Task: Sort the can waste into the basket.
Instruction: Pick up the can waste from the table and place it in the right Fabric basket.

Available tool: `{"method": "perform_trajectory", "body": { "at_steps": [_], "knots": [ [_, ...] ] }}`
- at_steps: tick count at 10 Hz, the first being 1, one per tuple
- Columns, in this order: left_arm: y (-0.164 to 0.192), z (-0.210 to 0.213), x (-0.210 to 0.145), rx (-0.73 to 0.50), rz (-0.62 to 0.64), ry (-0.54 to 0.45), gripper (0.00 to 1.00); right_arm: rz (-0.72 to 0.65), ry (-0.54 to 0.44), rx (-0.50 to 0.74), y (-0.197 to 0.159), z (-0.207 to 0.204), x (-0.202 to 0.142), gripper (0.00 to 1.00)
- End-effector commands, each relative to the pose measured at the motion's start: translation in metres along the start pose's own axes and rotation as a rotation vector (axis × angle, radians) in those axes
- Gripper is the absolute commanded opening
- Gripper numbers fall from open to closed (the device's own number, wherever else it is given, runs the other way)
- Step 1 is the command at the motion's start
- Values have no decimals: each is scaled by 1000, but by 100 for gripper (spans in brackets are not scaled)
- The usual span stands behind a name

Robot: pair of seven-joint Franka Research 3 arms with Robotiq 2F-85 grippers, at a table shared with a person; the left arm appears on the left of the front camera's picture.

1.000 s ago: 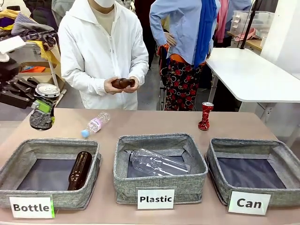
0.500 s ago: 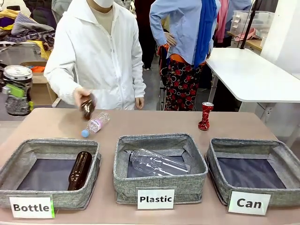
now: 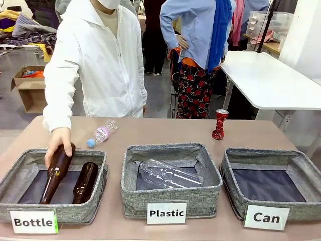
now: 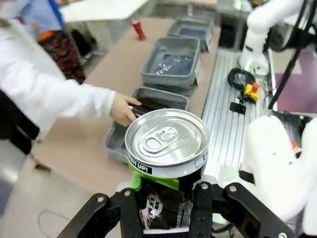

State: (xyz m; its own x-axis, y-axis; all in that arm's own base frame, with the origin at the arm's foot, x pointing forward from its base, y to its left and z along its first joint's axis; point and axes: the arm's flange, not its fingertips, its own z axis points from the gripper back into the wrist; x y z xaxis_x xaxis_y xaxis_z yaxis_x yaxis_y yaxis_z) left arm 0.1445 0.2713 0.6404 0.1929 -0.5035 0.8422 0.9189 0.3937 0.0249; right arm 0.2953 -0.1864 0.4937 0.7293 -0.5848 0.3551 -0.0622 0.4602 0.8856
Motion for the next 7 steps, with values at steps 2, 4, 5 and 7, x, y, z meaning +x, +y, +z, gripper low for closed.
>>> {"method": "perform_trajectory", "body": {
  "at_steps": [2,4,5,7],
  "knots": [
    [15,-22,-6,24,27,-62,39,23,-16,27,0,-2,3,100],
    [20,-30,13,10,1,-39,39,23,-16,27,0,-2,3,100],
    [21,-43,24,20,11,-30,39,23,-16,27,0,-2,3,100],
    [52,-109,69,-27,-44,-31,39,23,-16,27,0,-2,3,100]
  ]
}}
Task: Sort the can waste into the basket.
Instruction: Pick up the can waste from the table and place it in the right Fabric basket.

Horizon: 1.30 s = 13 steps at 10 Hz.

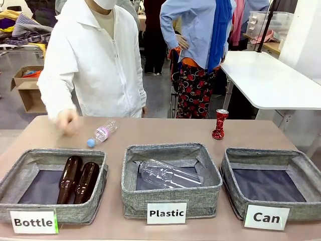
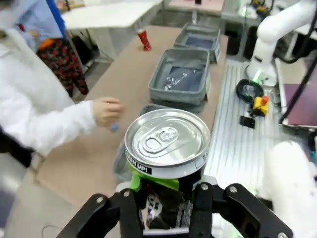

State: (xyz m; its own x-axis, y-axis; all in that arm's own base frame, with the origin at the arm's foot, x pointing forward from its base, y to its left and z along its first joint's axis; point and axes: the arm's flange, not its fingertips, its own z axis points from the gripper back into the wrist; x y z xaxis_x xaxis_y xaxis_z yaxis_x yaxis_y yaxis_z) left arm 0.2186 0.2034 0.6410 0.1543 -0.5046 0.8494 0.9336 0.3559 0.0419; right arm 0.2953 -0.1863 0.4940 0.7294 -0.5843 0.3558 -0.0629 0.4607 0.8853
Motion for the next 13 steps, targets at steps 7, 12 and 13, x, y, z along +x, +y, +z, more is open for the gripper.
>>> {"method": "perform_trajectory", "body": {
  "at_steps": [7,12,13],
  "knots": [
    [71,-427,181,-331,-248,-140,39,219,97,-66,49,106,-18,100],
    [-13,-691,268,-864,-404,-102,39,374,80,-196,24,183,-58,100],
    [-23,-733,286,-869,-459,-95,39,357,141,-187,44,175,-59,100]
  ]
}}
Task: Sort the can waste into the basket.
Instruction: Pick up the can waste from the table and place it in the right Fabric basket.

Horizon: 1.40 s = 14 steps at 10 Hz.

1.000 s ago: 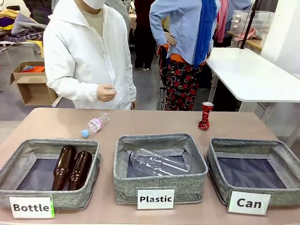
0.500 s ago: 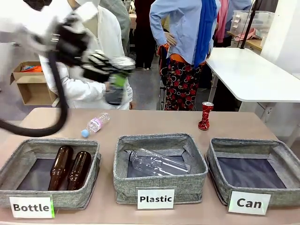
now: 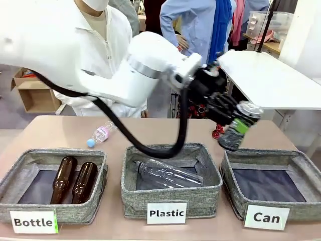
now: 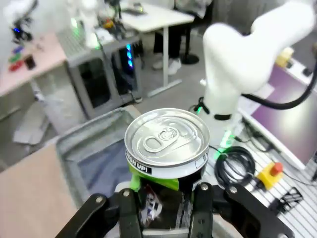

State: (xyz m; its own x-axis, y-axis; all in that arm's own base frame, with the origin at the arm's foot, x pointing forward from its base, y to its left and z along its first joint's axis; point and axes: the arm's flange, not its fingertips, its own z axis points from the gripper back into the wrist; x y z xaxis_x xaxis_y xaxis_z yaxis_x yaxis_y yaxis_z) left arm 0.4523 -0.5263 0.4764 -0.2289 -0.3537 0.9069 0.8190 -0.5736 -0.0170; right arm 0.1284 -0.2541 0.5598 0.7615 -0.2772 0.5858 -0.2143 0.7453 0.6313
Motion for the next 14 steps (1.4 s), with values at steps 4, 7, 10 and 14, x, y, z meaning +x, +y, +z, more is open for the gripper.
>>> {"method": "perform_trajectory", "body": {
  "at_steps": [4,7,10,14],
  "knots": [
    [92,-89,2,-38,-29,279,39,-7,13,8,7,-2,2,100],
    [62,-101,-16,-17,-54,252,39,-7,13,8,7,-2,2,100],
    [62,-101,-16,-17,-54,252,39,-7,13,8,7,-2,2,100],
    [65,-116,-23,-52,-100,295,97,-7,13,8,7,-2,2,100]
  ]
}}
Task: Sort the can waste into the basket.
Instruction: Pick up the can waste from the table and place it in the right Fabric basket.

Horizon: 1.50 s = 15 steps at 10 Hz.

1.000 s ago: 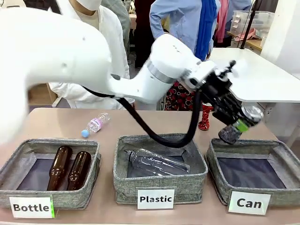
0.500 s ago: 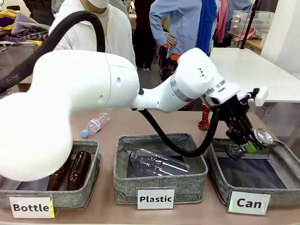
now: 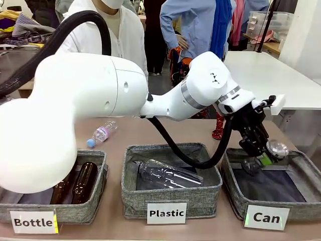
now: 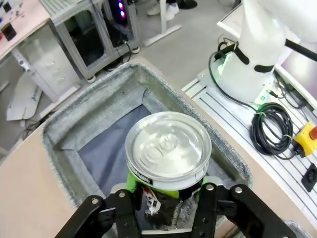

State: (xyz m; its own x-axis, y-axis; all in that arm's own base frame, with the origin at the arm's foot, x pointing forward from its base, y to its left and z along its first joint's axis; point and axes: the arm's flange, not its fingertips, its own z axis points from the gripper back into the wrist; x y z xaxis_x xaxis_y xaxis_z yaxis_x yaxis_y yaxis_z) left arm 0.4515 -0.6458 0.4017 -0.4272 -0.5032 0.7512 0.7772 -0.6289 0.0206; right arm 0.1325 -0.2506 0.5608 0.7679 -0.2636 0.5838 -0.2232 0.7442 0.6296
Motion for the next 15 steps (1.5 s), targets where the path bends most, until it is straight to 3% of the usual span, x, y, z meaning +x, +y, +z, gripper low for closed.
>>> {"method": "perform_trajectory", "body": {
  "at_steps": [1,8,11,12,13,14,15],
  "knots": [
    [-7,6,3,-3,-43,3,100,-15,0,3,5,2,0,100],
    [-44,35,25,23,-39,-66,100,-15,0,3,5,2,0,100],
    [-70,44,27,-62,23,-98,100,0,0,0,0,0,0,100],
    [-84,54,29,-91,46,-117,100,-53,-39,0,0,4,2,100],
    [-99,70,36,-86,38,-159,100,-82,-51,1,3,-2,8,100],
    [-112,79,44,-42,18,-264,100,-102,-41,-7,8,-13,17,100],
    [-108,66,53,242,31,-489,100,-112,-22,-8,11,-24,25,100]
  ]
}}
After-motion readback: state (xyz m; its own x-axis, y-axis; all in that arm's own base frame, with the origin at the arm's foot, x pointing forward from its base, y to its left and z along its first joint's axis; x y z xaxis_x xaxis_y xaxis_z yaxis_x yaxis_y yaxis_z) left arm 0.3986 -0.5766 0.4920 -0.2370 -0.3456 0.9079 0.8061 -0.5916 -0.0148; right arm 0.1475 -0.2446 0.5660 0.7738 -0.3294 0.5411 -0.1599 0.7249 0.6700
